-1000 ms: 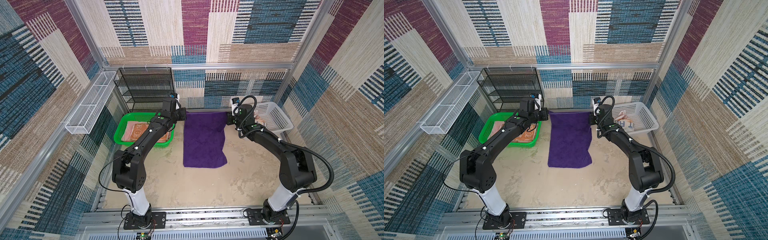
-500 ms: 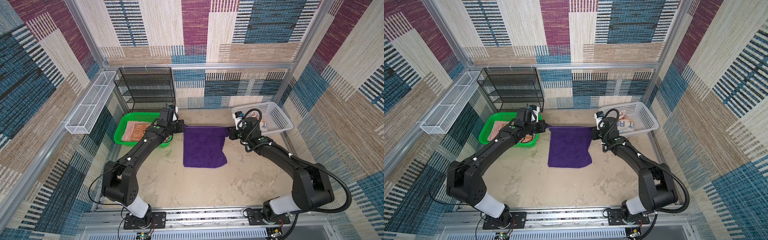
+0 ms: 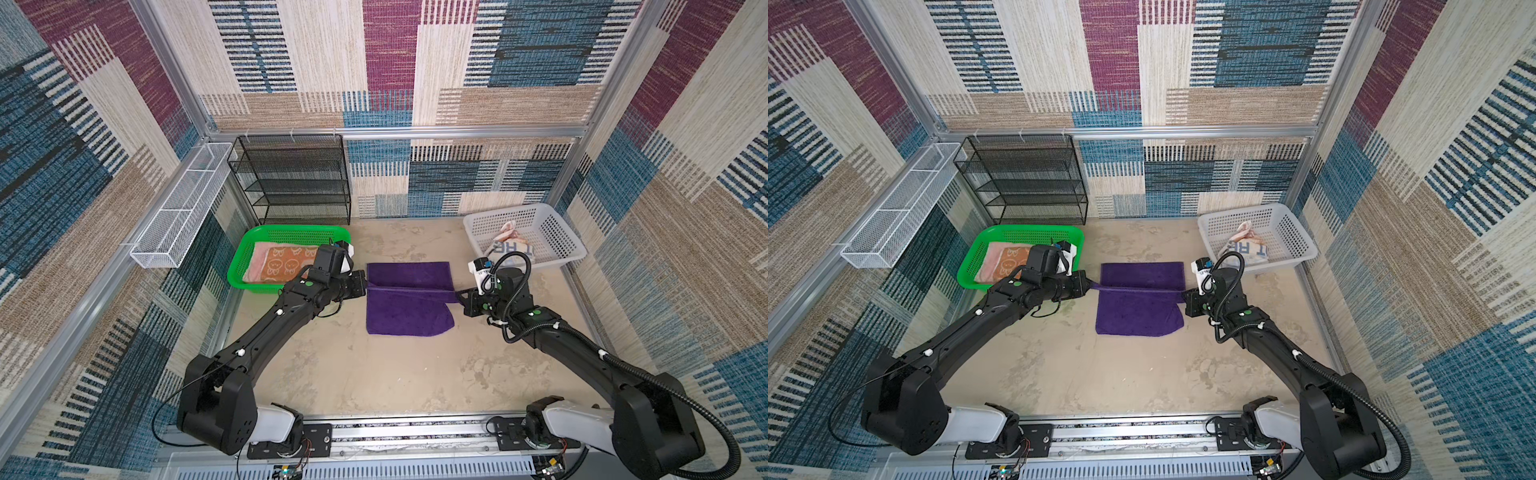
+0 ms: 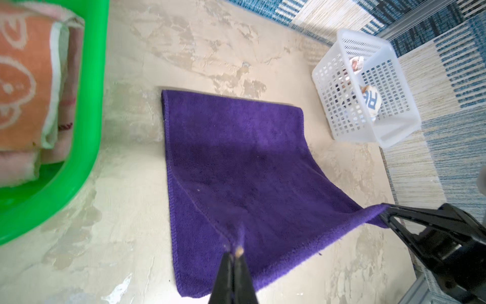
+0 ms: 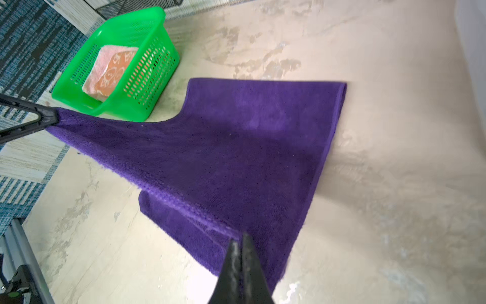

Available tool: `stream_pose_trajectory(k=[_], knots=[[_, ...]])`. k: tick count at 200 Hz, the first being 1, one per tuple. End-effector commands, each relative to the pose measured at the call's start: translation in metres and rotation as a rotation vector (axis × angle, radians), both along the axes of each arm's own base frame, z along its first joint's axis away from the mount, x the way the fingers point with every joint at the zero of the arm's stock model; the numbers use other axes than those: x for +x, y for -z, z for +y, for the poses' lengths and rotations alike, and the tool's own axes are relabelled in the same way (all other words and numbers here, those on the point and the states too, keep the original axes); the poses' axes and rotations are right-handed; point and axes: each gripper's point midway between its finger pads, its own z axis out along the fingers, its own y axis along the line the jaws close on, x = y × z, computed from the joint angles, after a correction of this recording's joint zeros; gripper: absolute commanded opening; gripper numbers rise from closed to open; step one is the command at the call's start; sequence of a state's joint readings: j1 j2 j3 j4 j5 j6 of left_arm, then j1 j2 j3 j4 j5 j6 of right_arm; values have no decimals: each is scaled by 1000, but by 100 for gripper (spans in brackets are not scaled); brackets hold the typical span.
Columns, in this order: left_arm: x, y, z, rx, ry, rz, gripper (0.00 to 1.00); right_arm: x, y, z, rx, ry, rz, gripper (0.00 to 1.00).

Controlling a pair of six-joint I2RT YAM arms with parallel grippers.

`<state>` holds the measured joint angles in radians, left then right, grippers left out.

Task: Fold and stack the towels

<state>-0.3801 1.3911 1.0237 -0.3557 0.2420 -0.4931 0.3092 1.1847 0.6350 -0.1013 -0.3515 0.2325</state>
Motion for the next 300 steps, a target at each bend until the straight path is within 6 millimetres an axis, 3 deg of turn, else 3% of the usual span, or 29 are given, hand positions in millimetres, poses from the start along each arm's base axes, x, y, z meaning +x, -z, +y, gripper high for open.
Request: stream_pose_trajectory(k=[1, 64, 104, 124, 133, 150, 177, 232, 269, 300], knots=[[-6, 15, -3, -33, -21, 31, 0, -14, 13, 5, 50, 4, 59, 0], [-18, 85, -12, -43, -33, 140, 0, -34, 74, 7, 42, 28, 198, 0], [-25, 104, -17, -39, -23, 168, 0, -40, 88, 7, 29, 26, 244, 2], [-28, 105, -17, -37, -21, 168, 0, -43, 85, 7, 32, 21, 248, 7], [-30, 105, -17, -35, -20, 167, 9, -44, 84, 7, 32, 18, 246, 10], [-33, 101, -16, -30, -12, 155, 9, -46, 78, 7, 36, 12, 239, 18], [-39, 92, -14, -18, -2, 135, 18, -51, 71, 9, 48, -8, 237, 30], [-56, 79, 0, 30, -4, 104, 24, -56, 62, 5, 43, 2, 220, 39], [-59, 74, 11, 65, -31, 76, 37, -42, 53, -7, 18, 97, 170, 49], [-41, 58, 6, 79, -22, 26, 60, -15, 45, -18, -26, 198, 135, 51]])
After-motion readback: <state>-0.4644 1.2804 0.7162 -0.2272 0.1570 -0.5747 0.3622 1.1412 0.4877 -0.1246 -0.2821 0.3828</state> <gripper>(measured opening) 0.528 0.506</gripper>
